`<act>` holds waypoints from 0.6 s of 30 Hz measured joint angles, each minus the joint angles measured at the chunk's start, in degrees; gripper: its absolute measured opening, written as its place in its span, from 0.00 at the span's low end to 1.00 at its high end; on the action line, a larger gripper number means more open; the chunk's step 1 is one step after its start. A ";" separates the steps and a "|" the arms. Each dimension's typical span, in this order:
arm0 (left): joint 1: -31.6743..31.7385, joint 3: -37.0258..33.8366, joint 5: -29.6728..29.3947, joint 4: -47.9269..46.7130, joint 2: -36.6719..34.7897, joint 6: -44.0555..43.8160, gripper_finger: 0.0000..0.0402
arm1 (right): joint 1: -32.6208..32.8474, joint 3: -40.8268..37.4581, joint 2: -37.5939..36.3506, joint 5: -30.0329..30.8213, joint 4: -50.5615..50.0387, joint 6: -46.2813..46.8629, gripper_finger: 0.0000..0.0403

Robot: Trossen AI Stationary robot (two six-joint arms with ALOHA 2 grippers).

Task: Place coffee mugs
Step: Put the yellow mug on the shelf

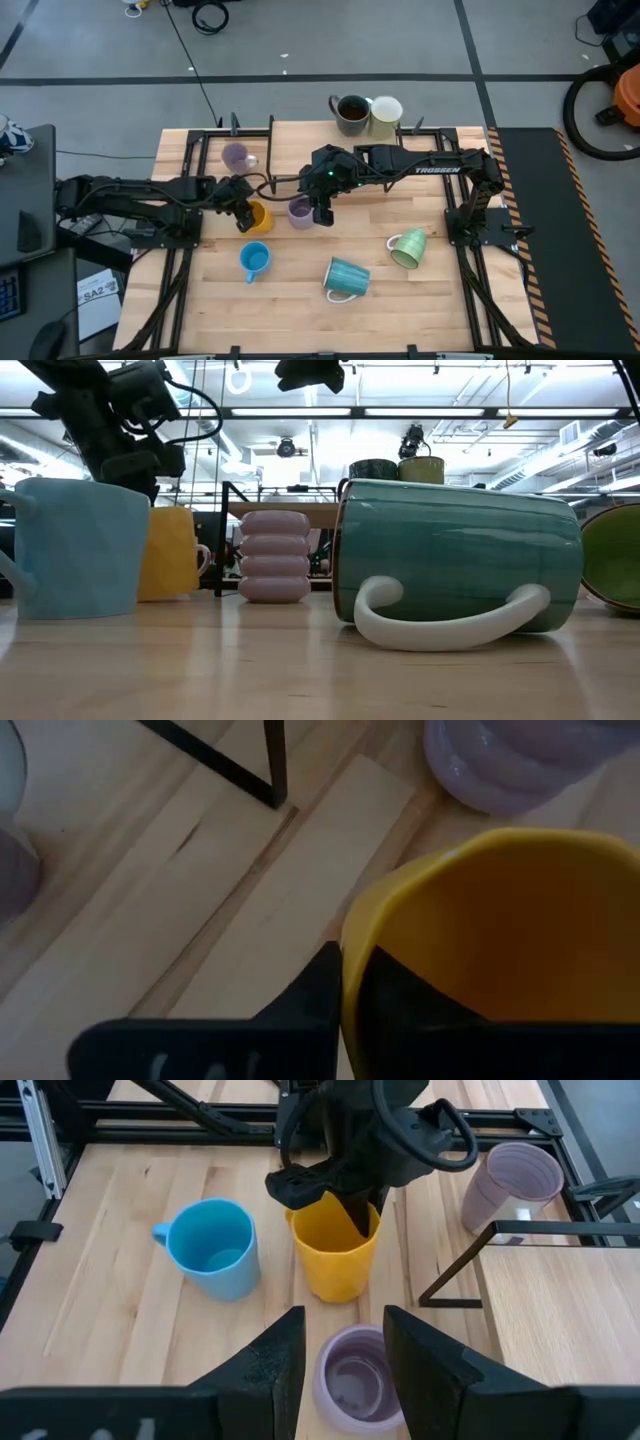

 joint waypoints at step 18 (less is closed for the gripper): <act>0.04 22.41 2.22 -15.47 -0.26 21.15 0.07 | -0.26 0.09 -5.30 -0.55 -9.74 0.04 0.35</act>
